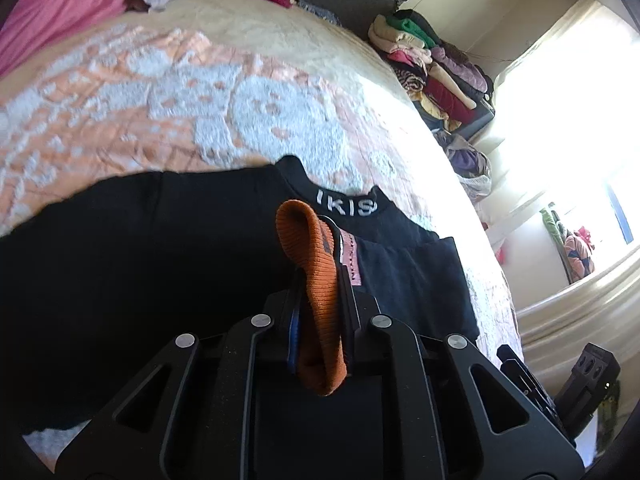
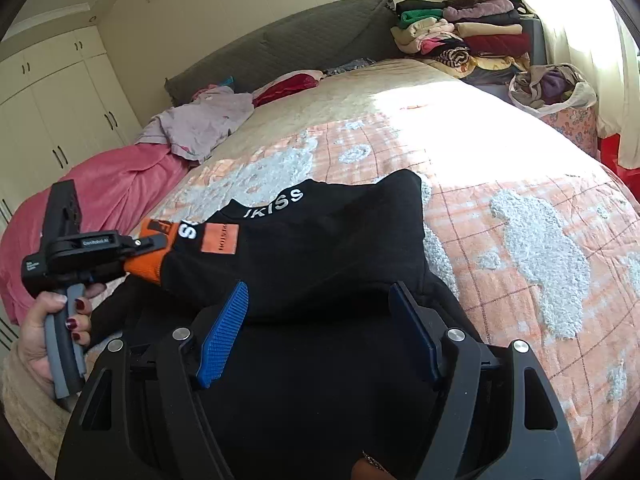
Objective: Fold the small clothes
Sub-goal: 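Lay the sleeve flat on the shirt and open the right gripper, then move the left gripper to the orange cuff of the other sleeve, then close the left gripper on the orange sleeve cuff, then carry the sleeve across the shirt and open the left gripper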
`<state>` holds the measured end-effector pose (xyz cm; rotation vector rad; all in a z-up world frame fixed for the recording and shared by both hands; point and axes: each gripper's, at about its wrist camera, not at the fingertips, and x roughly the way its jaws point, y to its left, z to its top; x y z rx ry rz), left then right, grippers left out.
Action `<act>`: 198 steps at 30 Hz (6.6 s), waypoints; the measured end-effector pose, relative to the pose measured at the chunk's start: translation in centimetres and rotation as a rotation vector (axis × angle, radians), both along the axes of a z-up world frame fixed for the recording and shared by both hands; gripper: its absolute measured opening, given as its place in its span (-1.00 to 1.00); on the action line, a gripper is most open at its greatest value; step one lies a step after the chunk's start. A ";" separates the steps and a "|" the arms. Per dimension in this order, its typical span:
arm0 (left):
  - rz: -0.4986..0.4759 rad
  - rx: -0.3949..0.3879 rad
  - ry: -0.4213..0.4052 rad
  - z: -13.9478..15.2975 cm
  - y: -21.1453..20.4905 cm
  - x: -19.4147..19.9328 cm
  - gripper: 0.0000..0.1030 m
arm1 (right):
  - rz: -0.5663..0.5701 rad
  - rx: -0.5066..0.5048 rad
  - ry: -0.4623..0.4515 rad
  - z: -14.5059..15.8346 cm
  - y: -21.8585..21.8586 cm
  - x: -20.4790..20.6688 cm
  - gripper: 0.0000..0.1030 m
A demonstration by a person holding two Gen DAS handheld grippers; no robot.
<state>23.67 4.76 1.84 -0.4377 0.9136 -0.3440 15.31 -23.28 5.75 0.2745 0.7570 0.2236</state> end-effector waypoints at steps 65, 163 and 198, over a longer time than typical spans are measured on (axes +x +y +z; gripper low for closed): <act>0.182 0.316 -0.098 0.0 5.3 -7.9 0.81 | 0.068 -0.161 0.003 0.5 7.9 2.4 0.91; 0.745 0.072 -0.263 2.4 18.7 -16.0 -0.78 | 0.286 -0.059 0.049 0.7 17.4 -0.1 0.91; 0.167 0.071 -0.277 3.9 0.7 -6.0 -0.78 | -0.052 0.159 0.073 1.1 3.1 -1.3 0.91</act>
